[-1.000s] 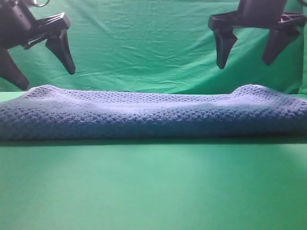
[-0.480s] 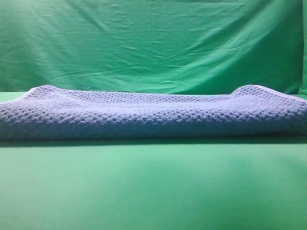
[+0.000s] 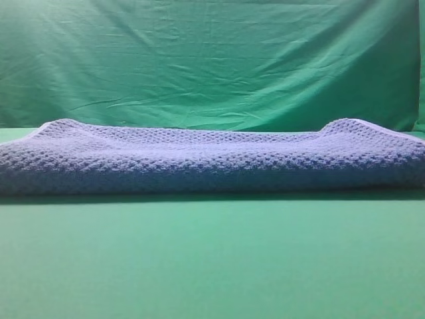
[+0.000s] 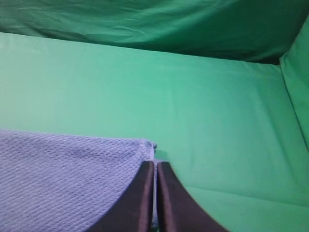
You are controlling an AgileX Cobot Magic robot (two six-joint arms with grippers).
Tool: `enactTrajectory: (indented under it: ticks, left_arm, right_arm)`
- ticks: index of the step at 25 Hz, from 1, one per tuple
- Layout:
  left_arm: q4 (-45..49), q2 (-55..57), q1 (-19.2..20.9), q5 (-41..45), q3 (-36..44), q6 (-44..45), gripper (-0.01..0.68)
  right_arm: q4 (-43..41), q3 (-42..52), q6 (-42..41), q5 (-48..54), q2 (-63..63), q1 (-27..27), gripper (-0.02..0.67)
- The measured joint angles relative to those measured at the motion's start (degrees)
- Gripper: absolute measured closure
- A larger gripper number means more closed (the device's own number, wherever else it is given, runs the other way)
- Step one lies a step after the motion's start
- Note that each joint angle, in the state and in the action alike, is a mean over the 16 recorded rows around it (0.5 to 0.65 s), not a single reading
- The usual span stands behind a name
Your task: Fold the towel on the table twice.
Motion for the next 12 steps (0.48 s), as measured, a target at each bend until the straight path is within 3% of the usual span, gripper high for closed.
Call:
enactTrajectory:
  ticks: [12]
  left_arm:
    - [10.6, -26.0, 0.0, 1.4, 11.6, -7.9, 0.673]
  right_arm:
    - [6.5, 13.6, -7.8, -4.1, -19.2, 0.0, 0.649]
